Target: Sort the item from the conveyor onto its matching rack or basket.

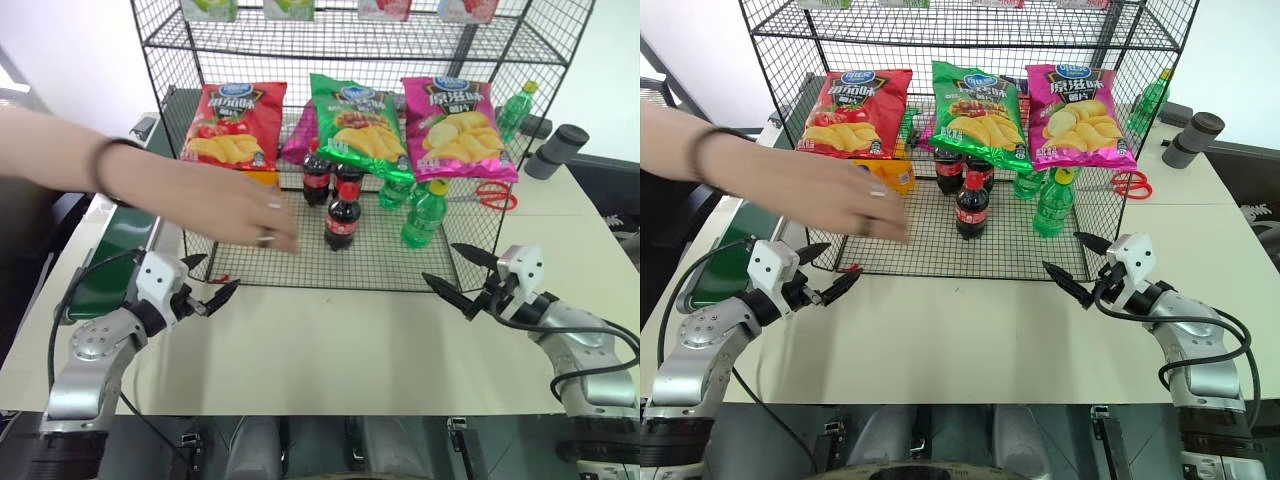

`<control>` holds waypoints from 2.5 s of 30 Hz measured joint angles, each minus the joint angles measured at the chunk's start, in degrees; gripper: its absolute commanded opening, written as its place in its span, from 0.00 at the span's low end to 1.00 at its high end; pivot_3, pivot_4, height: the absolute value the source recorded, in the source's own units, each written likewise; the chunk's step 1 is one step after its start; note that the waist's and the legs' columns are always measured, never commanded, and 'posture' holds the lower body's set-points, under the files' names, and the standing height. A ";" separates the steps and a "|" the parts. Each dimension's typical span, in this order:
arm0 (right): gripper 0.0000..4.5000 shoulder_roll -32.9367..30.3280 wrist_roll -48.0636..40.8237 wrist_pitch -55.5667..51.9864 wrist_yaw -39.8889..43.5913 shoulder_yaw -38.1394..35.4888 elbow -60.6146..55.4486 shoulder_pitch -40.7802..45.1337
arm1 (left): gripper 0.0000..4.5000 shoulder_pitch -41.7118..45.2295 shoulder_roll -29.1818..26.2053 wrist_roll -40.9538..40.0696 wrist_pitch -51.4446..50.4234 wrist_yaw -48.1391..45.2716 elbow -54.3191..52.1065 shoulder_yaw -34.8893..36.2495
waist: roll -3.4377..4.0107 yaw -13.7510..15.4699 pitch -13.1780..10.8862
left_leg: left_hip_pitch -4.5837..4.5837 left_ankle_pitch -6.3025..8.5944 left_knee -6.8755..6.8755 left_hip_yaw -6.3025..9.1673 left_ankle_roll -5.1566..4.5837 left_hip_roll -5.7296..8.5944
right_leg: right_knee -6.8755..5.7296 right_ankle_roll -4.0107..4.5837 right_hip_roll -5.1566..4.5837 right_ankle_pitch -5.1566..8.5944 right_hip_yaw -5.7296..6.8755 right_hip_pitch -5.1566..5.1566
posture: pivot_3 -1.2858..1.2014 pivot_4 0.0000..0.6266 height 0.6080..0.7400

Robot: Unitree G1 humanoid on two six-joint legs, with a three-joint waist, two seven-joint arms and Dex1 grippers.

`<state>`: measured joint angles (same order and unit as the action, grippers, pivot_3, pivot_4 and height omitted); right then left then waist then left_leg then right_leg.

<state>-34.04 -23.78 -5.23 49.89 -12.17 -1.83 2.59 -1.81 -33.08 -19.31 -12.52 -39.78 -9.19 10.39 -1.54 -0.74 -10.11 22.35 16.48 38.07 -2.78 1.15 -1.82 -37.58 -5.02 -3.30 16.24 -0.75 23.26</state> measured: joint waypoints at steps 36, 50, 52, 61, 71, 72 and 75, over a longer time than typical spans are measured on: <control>1.00 1.76 1.68 0.58 -1.05 3.90 1.14 3.69 | 1.00 -0.57 -0.47 -0.13 -0.98 0.84 -1.54 0.54 | 0.00 -0.05 0.00 | -0.01 0.00 0.03 0.00 0.00 0.00 | -0.03 0.00 0.00 0.00 0.00 0.00 | 0.52 0.24 1.00; 1.00 2.86 2.00 0.51 -1.06 5.66 1.51 5.75 | 1.00 -3.86 1.22 -6.41 -4.21 6.43 -4.53 12.43 | 0.00 -0.09 0.01 | -0.02 0.00 0.03 0.01 0.00 -0.01 | -0.04 0.00 -0.03 0.00 0.01 0.00 | 0.52 0.24 1.00; 1.00 3.33 2.21 0.45 -1.02 6.31 1.73 6.22 | 1.00 -1.14 2.72 -4.89 -2.63 11.56 -1.53 15.03 | 0.01 -0.01 0.01 | -0.03 0.00 0.06 0.01 0.00 0.00 | -0.08 0.00 -0.02 0.00 0.02 -0.01 | 0.52 0.24 1.00; 1.00 5.01 2.18 -0.79 -1.03 7.52 1.94 7.95 | 1.00 4.92 8.39 -1.19 1.14 28.39 7.24 22.24 | -0.05 0.01 0.05 | 0.00 0.01 0.09 0.00 -0.01 0.01 | -0.08 -0.01 -0.05 -0.01 0.03 0.00 | 0.52 0.24 1.00; 1.00 8.08 2.22 -1.96 -1.61 9.67 1.40 8.58 | 1.00 6.58 11.25 -2.08 4.87 28.15 9.69 21.26 | -0.10 -0.01 0.07 | -0.02 0.01 0.09 0.01 -0.01 0.01 | -0.13 -0.01 -0.06 -0.01 0.03 0.00 | 0.52 0.24 1.00; 1.00 8.15 2.21 -1.96 -1.59 9.85 1.21 8.54 | 1.00 6.77 11.24 -2.04 5.13 27.97 9.82 20.91 | -0.10 -0.01 0.07 | -0.02 0.01 0.09 0.00 -0.01 0.01 | -0.13 -0.01 -0.06 -0.01 0.03 0.00 | 0.52 0.24 1.00; 1.00 8.33 2.19 -1.97 -1.58 10.25 0.16 8.42 | 1.00 7.07 11.22 -1.71 5.56 27.75 11.39 20.16 | -0.10 -0.01 0.08 | -0.02 0.01 0.09 0.00 -0.01 0.01 | -0.13 -0.01 -0.06 -0.01 0.03 0.00 | 0.52 0.24 1.00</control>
<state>-25.70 -21.59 -7.19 48.31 -1.92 -1.67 11.01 5.26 -21.85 -21.01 -6.96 -12.03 2.20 30.55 -1.64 -0.75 -10.03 22.33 16.49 38.16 -2.78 1.14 -1.81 -37.71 -5.03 -3.36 16.23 -0.72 23.26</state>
